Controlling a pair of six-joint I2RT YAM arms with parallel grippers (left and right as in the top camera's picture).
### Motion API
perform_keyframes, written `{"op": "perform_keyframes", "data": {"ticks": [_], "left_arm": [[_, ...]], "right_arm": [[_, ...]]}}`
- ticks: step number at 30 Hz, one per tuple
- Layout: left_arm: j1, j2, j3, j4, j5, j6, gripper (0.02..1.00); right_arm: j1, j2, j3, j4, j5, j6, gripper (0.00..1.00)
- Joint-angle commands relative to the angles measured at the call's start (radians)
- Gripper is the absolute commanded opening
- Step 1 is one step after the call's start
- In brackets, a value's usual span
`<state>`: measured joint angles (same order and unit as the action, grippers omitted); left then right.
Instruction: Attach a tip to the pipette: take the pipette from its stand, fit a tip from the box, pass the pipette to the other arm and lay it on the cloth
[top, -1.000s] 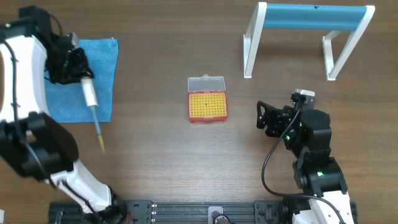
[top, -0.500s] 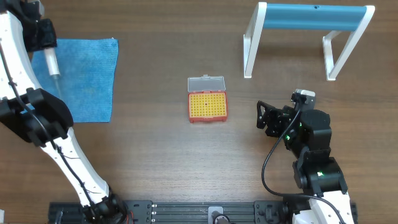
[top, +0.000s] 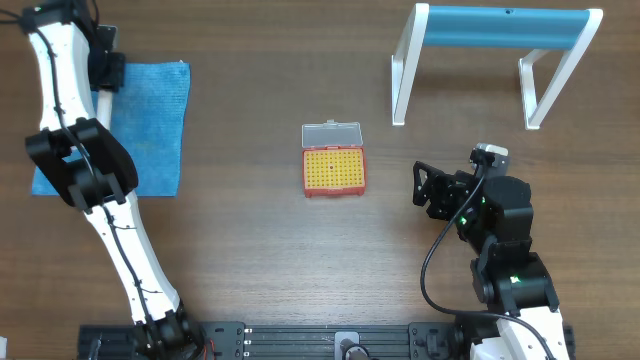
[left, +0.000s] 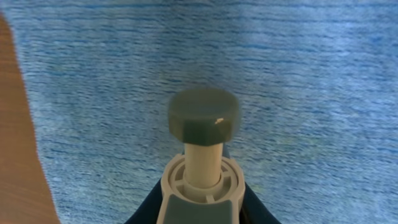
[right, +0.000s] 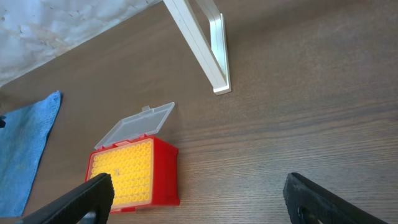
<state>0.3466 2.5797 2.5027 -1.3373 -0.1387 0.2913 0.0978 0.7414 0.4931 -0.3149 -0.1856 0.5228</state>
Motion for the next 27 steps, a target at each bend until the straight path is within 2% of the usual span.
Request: {"op": "perform_keyframes", "data": {"ticks": [1, 5, 17, 27], "left_arm": [[0.016, 0.024, 0.012, -0.005, -0.027, 0.006, 0.027], [0.037, 0.027, 0.012, -0.019, -0.026, -0.014, 0.027], [0.052, 0.068, 0.01, -0.039, 0.063, -0.018, 0.027], [0.052, 0.094, 0.009, -0.046, 0.064, -0.017, 0.027]], "right_arm": [[-0.003, -0.003, 0.013, 0.002, -0.005, 0.023, 0.886], [-0.003, -0.003, 0.013, 0.002, -0.005, 0.023, 0.886], [-0.003, -0.003, 0.013, 0.002, -0.005, 0.023, 0.886], [-0.003, -0.003, 0.013, 0.002, -0.005, 0.027, 0.888]]}}
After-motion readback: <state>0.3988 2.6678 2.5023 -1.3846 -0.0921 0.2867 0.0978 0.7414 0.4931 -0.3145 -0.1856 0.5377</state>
